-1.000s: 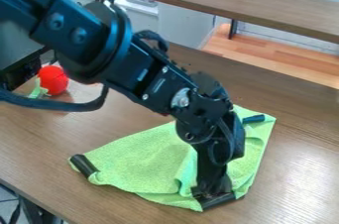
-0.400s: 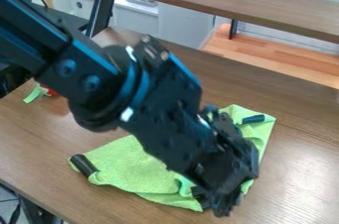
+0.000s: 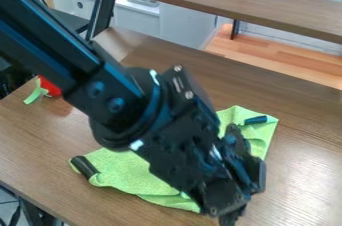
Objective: Unfold the cloth bottom right to the top left
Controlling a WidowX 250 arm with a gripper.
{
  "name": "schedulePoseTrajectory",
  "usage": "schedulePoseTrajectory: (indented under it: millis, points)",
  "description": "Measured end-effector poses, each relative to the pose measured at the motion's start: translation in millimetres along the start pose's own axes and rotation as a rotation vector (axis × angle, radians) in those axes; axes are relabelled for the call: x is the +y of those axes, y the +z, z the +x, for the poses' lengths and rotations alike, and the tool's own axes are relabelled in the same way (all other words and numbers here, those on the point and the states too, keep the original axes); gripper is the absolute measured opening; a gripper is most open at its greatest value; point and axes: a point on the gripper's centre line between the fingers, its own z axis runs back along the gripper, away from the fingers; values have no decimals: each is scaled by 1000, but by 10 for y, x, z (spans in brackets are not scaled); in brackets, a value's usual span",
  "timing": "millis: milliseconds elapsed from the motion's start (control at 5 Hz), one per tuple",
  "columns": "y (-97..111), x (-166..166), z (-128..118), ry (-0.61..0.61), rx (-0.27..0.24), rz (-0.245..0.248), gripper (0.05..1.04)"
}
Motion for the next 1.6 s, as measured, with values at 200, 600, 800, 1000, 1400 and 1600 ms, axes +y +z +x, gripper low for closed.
schedulePoseTrajectory:
  millis: [200, 600, 800, 1000, 1400, 1600]
  points:
    - [-74, 7, 3, -5, 19, 6, 1000]
    - [-243, 12, -9, -20, 65, 10, 1000]
    - [-280, 31, 1, -24, 72, 13, 1000]
    - [-330, 82, -50, -3, 94, 15, 1000]
    - [-395, 144, -153, 7, 127, 20, 1000]
    - [-440, 129, -204, 1, 144, 8, 1000]
